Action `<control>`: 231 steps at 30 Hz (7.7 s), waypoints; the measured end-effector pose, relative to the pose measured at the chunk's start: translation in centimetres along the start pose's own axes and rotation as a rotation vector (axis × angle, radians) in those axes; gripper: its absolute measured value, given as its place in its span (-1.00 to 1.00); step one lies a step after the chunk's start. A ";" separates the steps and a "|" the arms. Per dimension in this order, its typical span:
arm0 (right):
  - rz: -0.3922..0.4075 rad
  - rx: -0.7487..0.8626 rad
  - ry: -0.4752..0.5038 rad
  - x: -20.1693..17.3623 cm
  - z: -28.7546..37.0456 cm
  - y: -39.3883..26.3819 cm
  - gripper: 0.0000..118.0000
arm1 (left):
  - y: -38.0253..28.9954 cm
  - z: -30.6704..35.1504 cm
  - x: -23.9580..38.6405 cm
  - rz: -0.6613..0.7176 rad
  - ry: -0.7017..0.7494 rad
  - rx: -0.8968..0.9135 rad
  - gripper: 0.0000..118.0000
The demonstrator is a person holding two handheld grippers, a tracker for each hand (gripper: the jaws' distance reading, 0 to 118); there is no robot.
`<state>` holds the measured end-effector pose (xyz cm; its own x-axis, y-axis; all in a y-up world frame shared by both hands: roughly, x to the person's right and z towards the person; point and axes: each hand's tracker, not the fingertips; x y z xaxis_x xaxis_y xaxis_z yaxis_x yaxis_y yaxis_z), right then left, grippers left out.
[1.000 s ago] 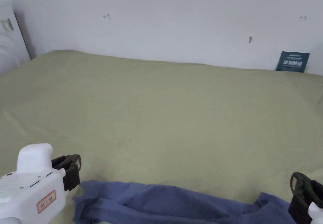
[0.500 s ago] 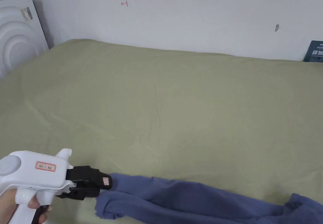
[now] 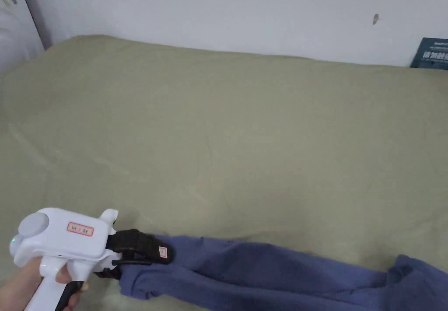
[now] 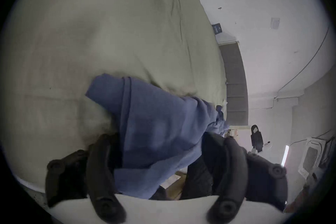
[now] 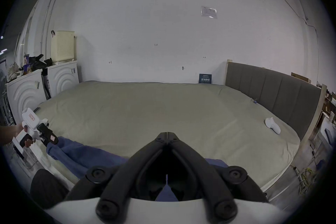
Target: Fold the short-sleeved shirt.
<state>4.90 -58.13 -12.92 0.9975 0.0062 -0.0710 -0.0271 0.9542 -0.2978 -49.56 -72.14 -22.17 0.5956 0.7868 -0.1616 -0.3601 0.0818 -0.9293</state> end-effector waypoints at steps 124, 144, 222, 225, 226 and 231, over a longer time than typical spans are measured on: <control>-0.003 -0.072 0.101 2.1 -1.0 0.2 -1.00 | -4.9 1.4 20.9 -0.232 0.530 0.198 -0.81; -0.090 -0.150 -0.009 7.3 -0.3 -2.5 -1.00 | -6.7 -12.9 26.5 -0.351 0.356 0.180 0.63; -0.642 -0.650 0.834 5.5 -20.3 -4.3 -1.00 | 16.6 18.0 -6.7 -0.022 0.233 0.124 -0.53; -0.631 -0.659 0.835 3.8 -18.6 -5.0 -1.00 | 16.1 18.3 -6.4 -0.048 0.259 0.150 0.15; -0.632 -0.659 0.830 4.1 -18.9 -5.1 -1.00 | 15.9 18.7 -6.4 -0.038 0.282 0.191 0.70; -0.612 -0.633 0.852 4.5 -18.2 -4.2 -1.00 | 13.4 20.5 -4.9 -0.015 0.340 0.261 0.78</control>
<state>8.31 -67.55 -29.34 0.5016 -0.8163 -0.2864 0.1666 0.4161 -0.8939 -72.02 -62.35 -27.03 0.7891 0.5418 -0.2893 -0.4931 0.2780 -0.8243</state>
